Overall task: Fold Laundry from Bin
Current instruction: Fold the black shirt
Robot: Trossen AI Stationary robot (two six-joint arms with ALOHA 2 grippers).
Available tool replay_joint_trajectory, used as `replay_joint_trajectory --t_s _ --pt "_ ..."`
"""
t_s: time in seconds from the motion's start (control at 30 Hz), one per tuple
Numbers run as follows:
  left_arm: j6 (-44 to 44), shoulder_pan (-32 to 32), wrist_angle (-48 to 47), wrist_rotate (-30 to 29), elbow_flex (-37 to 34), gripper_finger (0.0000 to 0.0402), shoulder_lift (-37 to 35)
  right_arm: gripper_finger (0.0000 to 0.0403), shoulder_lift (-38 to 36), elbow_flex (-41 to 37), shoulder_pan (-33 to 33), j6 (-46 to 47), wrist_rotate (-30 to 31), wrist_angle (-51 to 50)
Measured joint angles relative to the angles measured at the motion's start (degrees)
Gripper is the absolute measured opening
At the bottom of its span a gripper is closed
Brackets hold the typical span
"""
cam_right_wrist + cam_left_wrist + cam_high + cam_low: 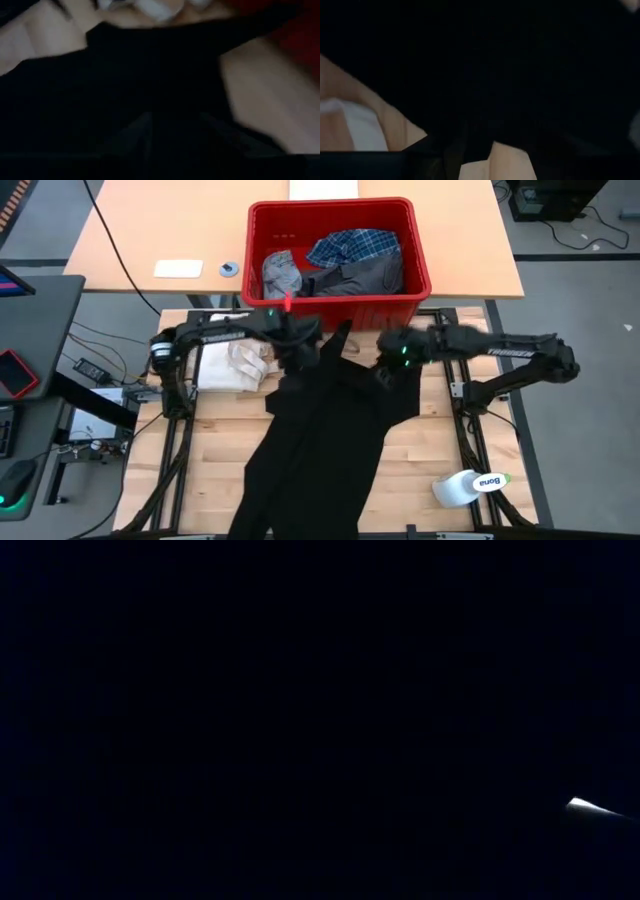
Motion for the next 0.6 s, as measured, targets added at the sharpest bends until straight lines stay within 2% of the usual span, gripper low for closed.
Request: replay_joint_trajectory --t_s 0.13,0.23,0.33,0.5,0.6 --pt "-3.44 -3.8 14.92 -6.58 -15.21 0.0179 -4.71 0.017 0.22 -6.1 3.98 6.83 0.63 5.05" --pt "-7.8 -7.72 27.47 -7.71 -22.0 0.0178 -5.17 0.017 0.33 -7.94 7.06 12.45 3.05 6.13" --pt "-7.7 -13.27 36.5 -10.88 -24.15 0.0178 -3.44 0.017 0.31 -8.11 10.31 15.09 7.25 5.74" --pt "-0.77 -21.39 43.15 -22.63 -23.79 0.0178 -0.15 0.017 0.31 -8.11 13.28 17.43 9.65 5.99" --pt "-1.15 -22.46 45.29 -23.34 -23.72 0.0178 1.97 0.017 0.29 -8.11 14.13 17.9 9.66 6.16"
